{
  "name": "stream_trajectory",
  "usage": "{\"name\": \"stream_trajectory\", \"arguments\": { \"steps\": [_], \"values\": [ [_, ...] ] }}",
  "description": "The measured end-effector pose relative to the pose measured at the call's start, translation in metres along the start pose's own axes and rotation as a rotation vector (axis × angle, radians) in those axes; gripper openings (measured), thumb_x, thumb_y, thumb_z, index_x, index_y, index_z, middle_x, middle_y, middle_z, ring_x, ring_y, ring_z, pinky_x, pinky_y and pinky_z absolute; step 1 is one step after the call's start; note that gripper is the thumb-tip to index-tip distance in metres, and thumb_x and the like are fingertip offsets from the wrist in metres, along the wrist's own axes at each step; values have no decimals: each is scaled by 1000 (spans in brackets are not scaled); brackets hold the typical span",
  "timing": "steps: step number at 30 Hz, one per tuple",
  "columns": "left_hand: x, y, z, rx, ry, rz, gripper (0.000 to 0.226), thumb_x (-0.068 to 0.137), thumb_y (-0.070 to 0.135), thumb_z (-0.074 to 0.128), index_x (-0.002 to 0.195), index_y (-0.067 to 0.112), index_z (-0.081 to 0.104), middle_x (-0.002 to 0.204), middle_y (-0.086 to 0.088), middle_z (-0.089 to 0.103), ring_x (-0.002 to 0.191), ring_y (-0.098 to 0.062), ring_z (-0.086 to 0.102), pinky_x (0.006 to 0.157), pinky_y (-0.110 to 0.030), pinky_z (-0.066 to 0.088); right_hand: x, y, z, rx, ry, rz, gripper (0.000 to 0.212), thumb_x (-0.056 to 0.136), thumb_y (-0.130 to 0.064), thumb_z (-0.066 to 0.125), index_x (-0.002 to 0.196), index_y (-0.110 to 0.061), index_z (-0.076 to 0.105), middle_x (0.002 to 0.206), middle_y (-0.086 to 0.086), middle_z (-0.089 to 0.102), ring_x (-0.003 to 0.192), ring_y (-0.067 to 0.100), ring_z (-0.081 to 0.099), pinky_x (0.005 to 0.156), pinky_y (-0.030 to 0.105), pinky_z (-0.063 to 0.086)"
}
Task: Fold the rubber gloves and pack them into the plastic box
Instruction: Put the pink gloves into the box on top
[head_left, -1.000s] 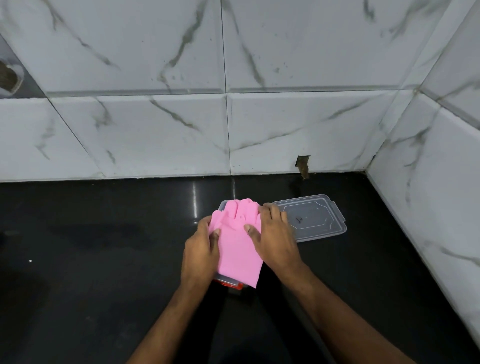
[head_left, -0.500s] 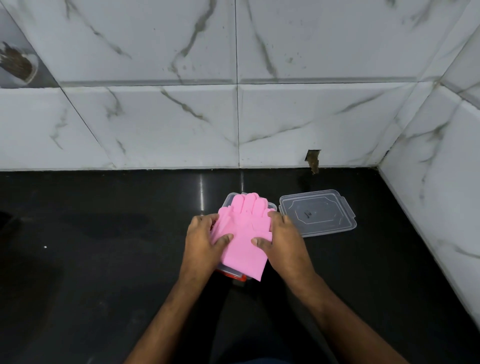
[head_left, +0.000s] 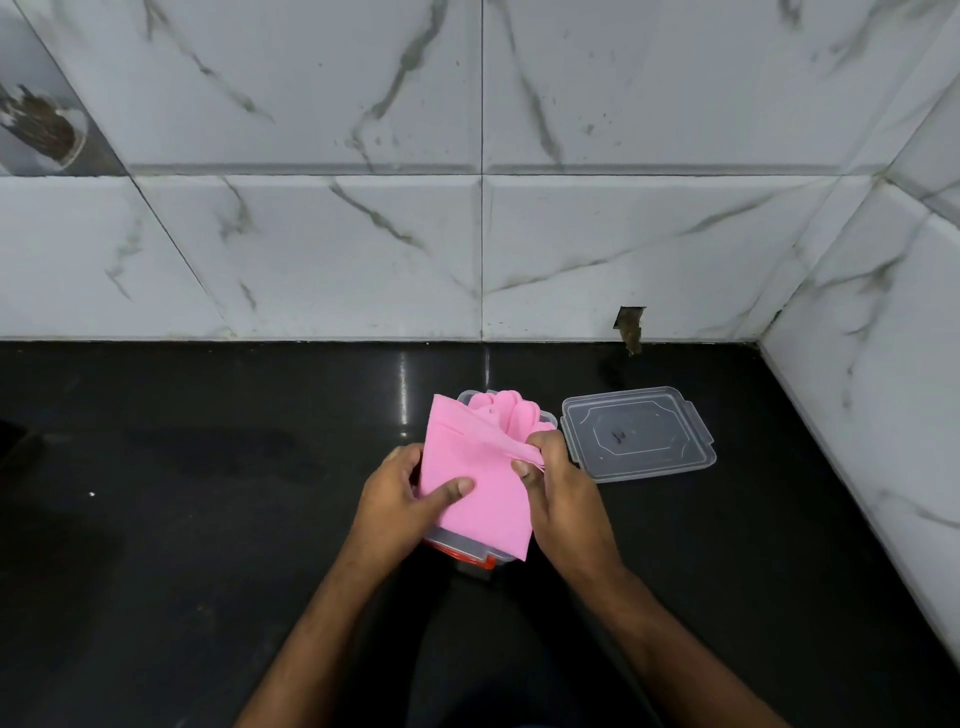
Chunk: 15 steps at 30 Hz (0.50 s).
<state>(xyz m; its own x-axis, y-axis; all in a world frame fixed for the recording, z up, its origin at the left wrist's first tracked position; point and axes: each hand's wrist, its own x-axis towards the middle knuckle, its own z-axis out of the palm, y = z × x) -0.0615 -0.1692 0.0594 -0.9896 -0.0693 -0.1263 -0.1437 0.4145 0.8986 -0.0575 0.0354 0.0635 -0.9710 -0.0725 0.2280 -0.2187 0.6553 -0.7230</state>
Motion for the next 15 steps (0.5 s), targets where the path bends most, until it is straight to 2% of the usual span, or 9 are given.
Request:
{"name": "stream_trajectory", "arguments": {
  "steps": [2,4,7,9,10,11,13,15],
  "values": [
    [0,-2,-4,-90,-71,9,35,87,41,79,117,25,69,109,10,77,101,-11,74,81,-34,65,6,0,1,-7,35,10,18,105,-41,45,117,-30,38,97,2,71,79,23,70,62,47,57],
    [4,-1,-7,-29,-74,60,22,95,37,72,114,26,71,102,8,79,94,-12,75,78,-38,65,15,0,2,-30,49,28,19,106,-41,43,118,-29,37,94,4,72,79,30,70,63,48,56],
    [16,3,-2,181,-19,108,19,101,39,63,102,20,65,87,3,73,79,-16,70,66,-41,59,29,0,5,-50,83,63,17,105,-37,46,116,-26,37,88,3,70,74,29,69,59,47,56],
    [25,5,7,384,48,114,27,101,42,60,87,20,53,75,4,63,66,-14,61,53,-33,46,37,2,6,-45,100,112,19,104,-36,50,115,-24,39,88,-3,66,76,25,70,58,40,55],
    [28,6,12,472,72,118,30,101,43,59,85,21,48,73,6,59,64,-12,58,52,-31,42,40,3,5,-32,106,144,22,103,-35,52,116,-22,40,90,-4,64,80,24,70,59,35,53],
    [29,6,16,531,85,127,29,102,44,58,86,21,46,74,7,58,64,-13,58,53,-30,42,41,4,4,-13,99,172,26,103,-36,53,120,-20,41,96,-4,63,87,23,69,63,33,51],
    [30,3,22,575,102,151,26,102,43,56,90,24,44,76,9,56,66,-15,58,55,-32,43,39,4,1,11,32,195,50,100,-44,56,137,-16,37,123,3,61,106,22,65,77,33,54],
    [30,-1,26,588,134,172,25,101,41,57,89,26,40,72,12,49,63,-13,53,54,-31,38,27,1,1,-19,-56,160,80,93,-55,61,152,-17,23,147,7,43,121,20,55,90,36,53]
  ]
}}
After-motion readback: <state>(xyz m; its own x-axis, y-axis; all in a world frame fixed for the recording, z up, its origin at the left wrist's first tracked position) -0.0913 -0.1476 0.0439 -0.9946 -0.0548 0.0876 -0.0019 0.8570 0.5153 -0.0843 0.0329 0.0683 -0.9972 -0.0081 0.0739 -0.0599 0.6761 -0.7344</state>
